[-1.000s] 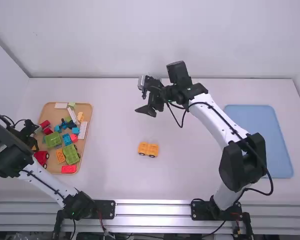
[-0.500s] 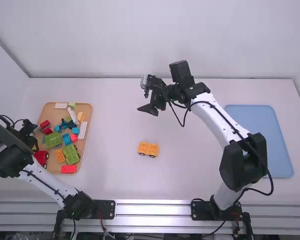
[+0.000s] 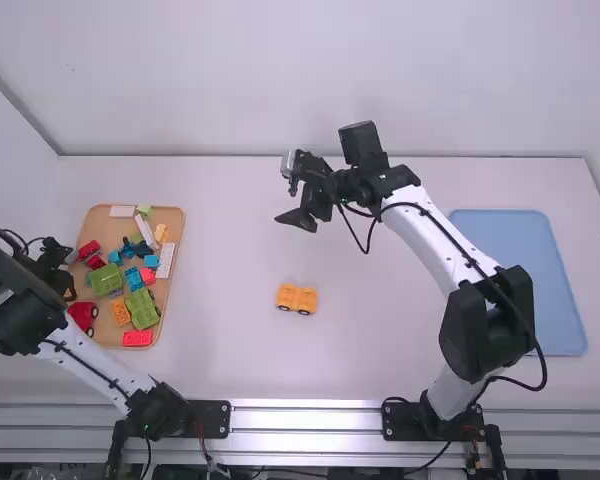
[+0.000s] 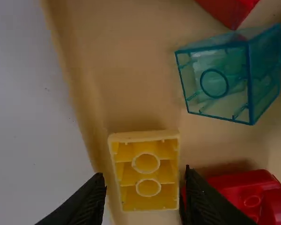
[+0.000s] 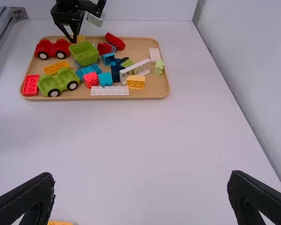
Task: Assemble lego blocks to make yellow taxi
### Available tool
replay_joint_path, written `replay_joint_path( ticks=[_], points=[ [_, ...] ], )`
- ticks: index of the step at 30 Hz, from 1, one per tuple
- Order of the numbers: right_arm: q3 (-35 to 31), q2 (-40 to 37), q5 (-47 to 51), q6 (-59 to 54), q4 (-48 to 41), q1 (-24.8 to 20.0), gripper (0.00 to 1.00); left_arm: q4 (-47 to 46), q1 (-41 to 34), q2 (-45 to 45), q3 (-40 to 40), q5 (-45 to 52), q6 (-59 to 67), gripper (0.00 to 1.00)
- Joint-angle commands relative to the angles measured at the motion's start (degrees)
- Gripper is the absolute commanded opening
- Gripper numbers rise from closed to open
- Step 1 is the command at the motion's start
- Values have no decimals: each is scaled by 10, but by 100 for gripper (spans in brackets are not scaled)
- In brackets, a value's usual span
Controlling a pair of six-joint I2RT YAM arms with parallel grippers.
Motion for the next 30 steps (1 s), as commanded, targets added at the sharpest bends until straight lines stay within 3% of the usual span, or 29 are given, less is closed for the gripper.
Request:
replay_joint_path(
  ticks=[1,19,24,27,30],
  points=[
    [11,-10,-3,2,-2,-3,98,-5,-1,10,-8,-5,-12,44],
    [10,-10,-5,-22,-12,-16,99,41,-2,10,-47,-3,-89,45],
    [11,-10,-5,-22,-10,-17,99,37,-10,10,-49,-26,-89,37],
    [11,-10,-5,-22,-9,-22,98,45,-9,10,-48,-55,-111,25],
    [11,-10,-5,-22,-9,-21,99,63,-8,9,-48,-69,-141,26]
  ],
)
